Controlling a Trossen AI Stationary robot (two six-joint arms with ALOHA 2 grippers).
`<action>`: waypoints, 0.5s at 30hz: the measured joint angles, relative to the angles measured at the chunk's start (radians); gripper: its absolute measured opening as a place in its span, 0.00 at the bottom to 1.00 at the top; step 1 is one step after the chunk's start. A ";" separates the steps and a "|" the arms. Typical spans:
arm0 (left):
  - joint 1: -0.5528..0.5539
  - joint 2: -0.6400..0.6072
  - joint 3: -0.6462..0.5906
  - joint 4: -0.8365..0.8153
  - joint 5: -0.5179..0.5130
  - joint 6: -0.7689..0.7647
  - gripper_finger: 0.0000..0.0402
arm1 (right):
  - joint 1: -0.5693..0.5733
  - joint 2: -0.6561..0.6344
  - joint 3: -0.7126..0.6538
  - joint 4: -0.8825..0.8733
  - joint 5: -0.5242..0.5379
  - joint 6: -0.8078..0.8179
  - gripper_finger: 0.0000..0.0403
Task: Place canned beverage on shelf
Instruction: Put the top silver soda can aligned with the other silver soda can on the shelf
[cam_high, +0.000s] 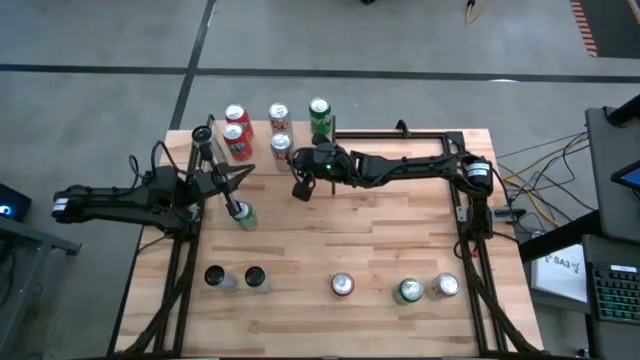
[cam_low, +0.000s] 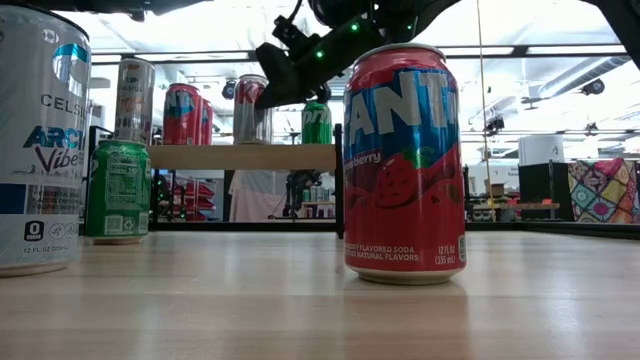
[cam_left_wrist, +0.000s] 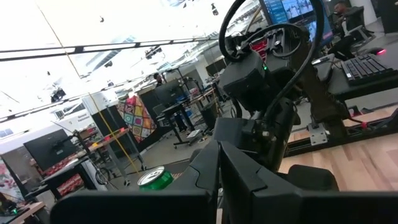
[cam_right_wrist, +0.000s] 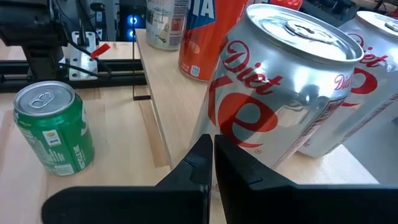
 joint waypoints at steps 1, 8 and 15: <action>0.000 0.000 0.000 0.000 0.000 0.000 0.00 | -0.002 0.000 0.000 0.000 0.000 0.000 0.02; 0.000 0.000 0.000 0.000 0.000 0.000 0.00 | -0.019 0.000 0.000 0.002 -0.001 -0.011 0.02; 0.000 0.000 0.000 0.000 0.000 0.000 0.00 | -0.030 0.002 0.000 0.024 -0.002 -0.025 0.02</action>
